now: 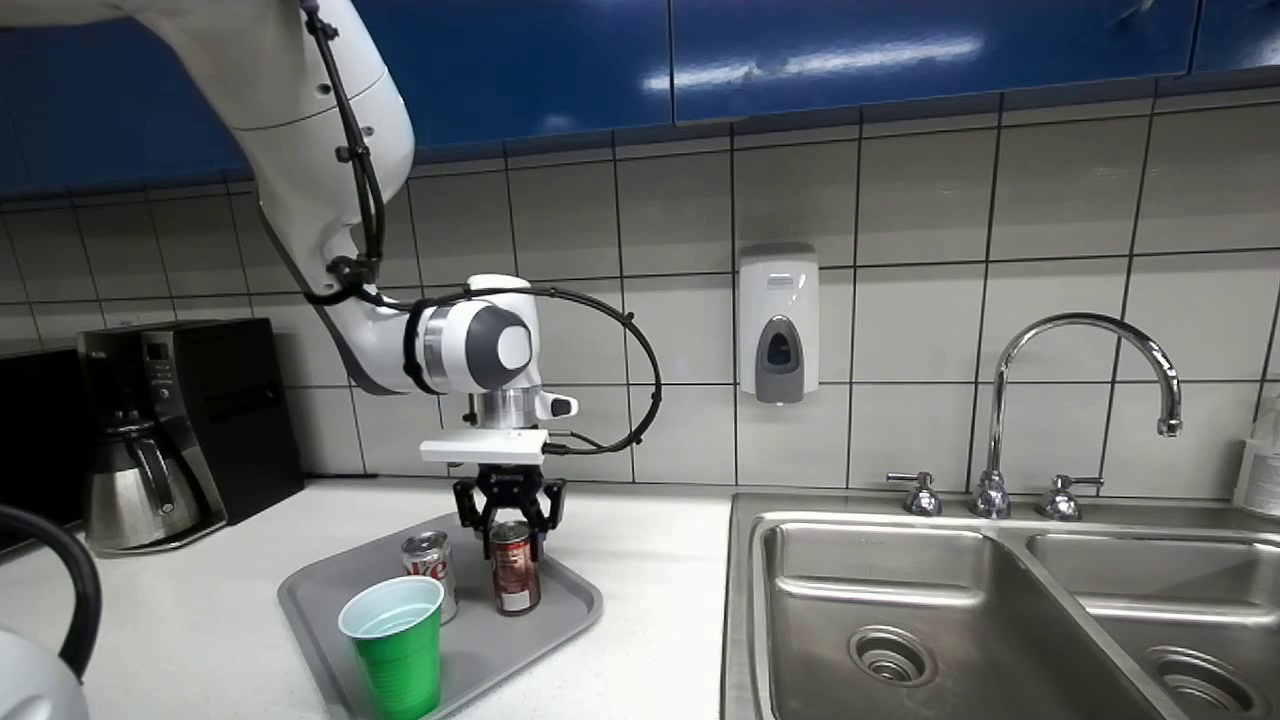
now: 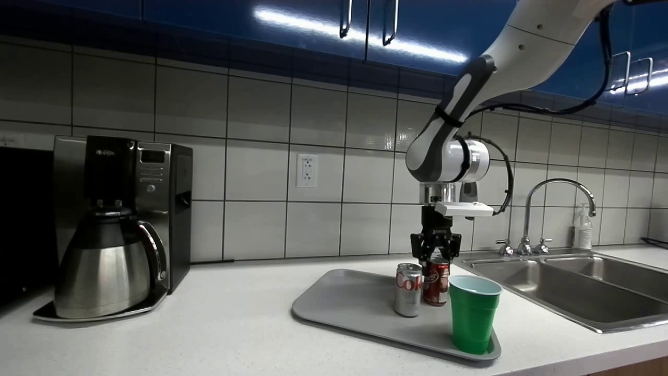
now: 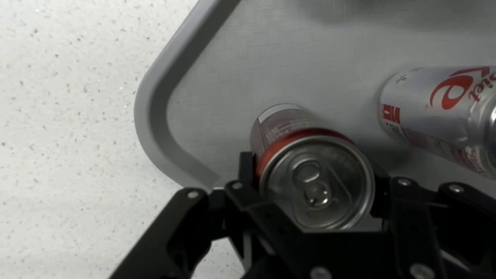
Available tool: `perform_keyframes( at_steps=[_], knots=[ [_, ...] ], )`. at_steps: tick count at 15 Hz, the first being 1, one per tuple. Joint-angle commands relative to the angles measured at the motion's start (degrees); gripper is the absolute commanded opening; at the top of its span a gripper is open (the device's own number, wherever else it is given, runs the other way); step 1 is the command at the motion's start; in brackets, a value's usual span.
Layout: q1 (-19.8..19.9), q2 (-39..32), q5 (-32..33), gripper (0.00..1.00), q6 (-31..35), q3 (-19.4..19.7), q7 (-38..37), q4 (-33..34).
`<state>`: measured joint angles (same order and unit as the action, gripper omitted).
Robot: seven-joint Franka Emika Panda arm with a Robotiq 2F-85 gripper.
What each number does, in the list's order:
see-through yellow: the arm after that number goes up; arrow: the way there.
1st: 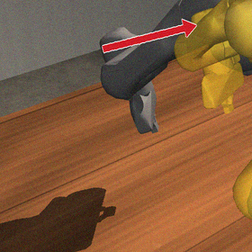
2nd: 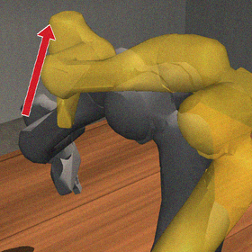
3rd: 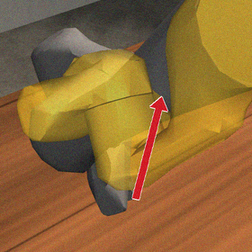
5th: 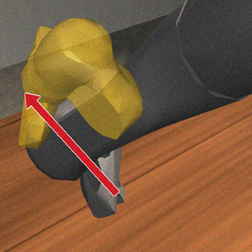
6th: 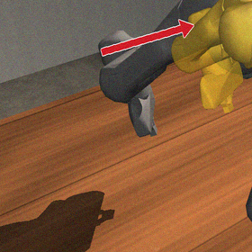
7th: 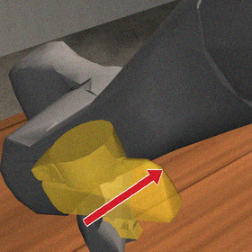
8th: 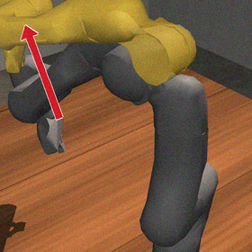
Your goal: Take the two metal cans off of the tray
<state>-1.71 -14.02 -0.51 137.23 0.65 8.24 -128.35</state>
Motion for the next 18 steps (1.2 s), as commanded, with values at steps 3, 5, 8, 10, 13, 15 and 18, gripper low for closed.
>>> perform_keyframes(
  at_steps=[3, 5, 8, 10, 13, 15, 18],
  knots=[
    [1.4, 6.0, 1.3, 0.38, -5.8, -0.2, 1.4, -0.2],
    [2.1, 7.1, 1.7, 0.38, -7.3, 0.4, 1.7, -0.1],
    [3.6, 8.4, 2.0, 0.38, -9.0, 1.7, 2.7, 0.0],
    [5.0, 8.7, 1.4, 0.38, -9.7, 2.9, 4.3, 0.2],
    [6.8, 8.4, 1.7, 0.38, -9.9, 4.5, 5.7, 0.5],
    [8.0, 7.9, 1.5, 0.38, -9.8, 5.5, 6.8, 0.6],
    [8.9, 7.3, 2.3, 0.38, -9.0, 6.4, 7.2, 0.6]
  ],
)
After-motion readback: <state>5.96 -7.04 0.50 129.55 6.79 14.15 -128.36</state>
